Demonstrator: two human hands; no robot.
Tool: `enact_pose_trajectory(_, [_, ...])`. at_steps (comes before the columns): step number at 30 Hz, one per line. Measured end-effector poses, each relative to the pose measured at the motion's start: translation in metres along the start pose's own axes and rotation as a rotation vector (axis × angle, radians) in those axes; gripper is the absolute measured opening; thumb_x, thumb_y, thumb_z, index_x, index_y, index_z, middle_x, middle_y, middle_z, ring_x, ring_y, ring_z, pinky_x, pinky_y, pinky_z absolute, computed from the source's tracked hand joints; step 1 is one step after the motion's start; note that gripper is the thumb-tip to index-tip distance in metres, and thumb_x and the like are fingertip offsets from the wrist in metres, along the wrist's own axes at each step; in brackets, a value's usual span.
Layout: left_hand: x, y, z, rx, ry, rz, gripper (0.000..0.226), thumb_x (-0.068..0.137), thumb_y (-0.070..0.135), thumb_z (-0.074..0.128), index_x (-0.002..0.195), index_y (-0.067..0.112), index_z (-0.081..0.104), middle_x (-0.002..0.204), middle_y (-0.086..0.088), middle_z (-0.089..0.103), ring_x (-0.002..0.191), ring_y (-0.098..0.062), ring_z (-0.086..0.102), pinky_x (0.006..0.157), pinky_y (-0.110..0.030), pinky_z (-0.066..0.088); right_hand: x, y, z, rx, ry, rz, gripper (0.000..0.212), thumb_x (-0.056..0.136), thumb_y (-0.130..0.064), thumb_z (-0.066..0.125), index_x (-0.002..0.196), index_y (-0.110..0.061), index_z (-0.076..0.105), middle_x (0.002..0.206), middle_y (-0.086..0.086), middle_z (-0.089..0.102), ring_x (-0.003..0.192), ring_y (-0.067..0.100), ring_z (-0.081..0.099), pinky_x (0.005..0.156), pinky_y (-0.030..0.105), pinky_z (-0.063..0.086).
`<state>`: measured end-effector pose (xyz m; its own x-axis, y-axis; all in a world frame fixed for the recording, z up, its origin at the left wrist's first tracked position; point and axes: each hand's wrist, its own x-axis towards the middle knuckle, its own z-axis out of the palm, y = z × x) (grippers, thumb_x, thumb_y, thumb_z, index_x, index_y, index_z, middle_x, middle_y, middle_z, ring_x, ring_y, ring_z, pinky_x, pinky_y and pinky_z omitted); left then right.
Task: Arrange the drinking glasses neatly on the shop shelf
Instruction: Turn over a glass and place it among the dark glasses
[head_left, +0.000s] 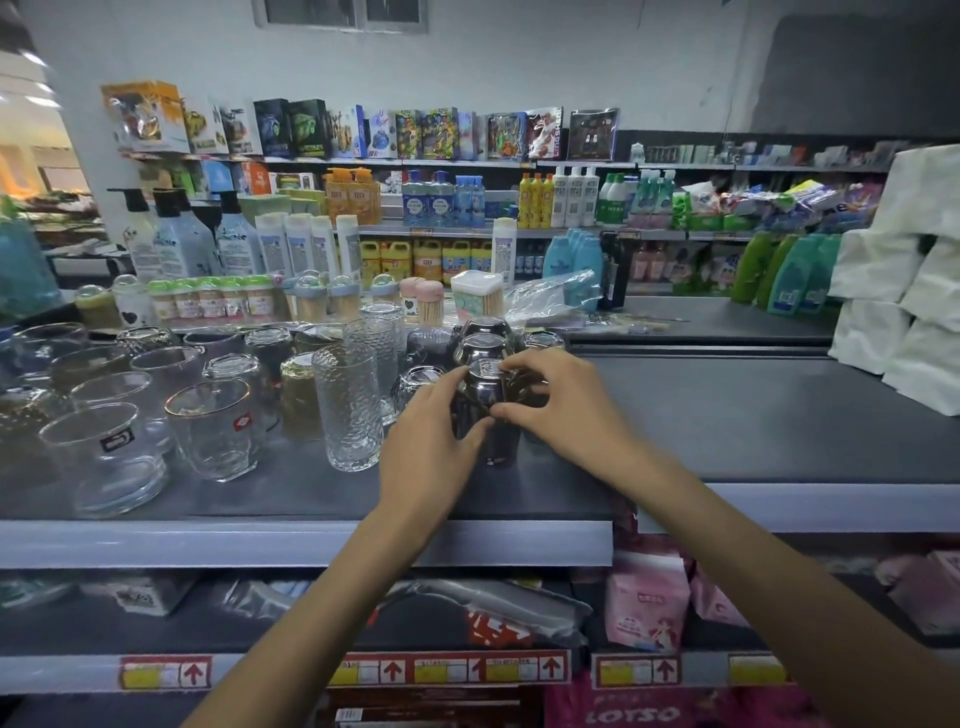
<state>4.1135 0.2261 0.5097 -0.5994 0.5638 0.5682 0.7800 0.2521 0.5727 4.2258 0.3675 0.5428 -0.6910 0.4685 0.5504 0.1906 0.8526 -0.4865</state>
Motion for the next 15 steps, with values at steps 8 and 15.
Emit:
enact_pose_trajectory(8, [-0.001, 0.003, -0.005, 0.009, -0.056, 0.053, 0.073, 0.086, 0.035, 0.079, 0.151, 0.034, 0.045, 0.137, 0.003, 0.056, 0.121, -0.023, 0.058, 0.095, -0.037, 0.049, -0.005, -0.002, 0.007, 0.005, 0.043, 0.02, 0.052, 0.073, -0.032, 0.087, 0.122, -0.036, 0.068, 0.112, -0.001, 0.066, 0.105, 0.021, 0.065, 0.093, 0.046, 0.057])
enact_pose_trajectory(15, [0.002, -0.001, -0.012, 0.097, -0.052, 0.072, 0.068, 0.087, 0.036, 0.077, 0.148, 0.034, 0.047, 0.138, 0.004, 0.059, 0.123, -0.024, 0.058, 0.093, -0.04, 0.052, -0.01, -0.013, 0.008, -0.025, 0.044, 0.041, 0.054, 0.076, -0.037, 0.087, 0.126, -0.031, 0.067, 0.116, 0.001, 0.063, 0.106, 0.021, 0.063, 0.095, 0.042, 0.055])
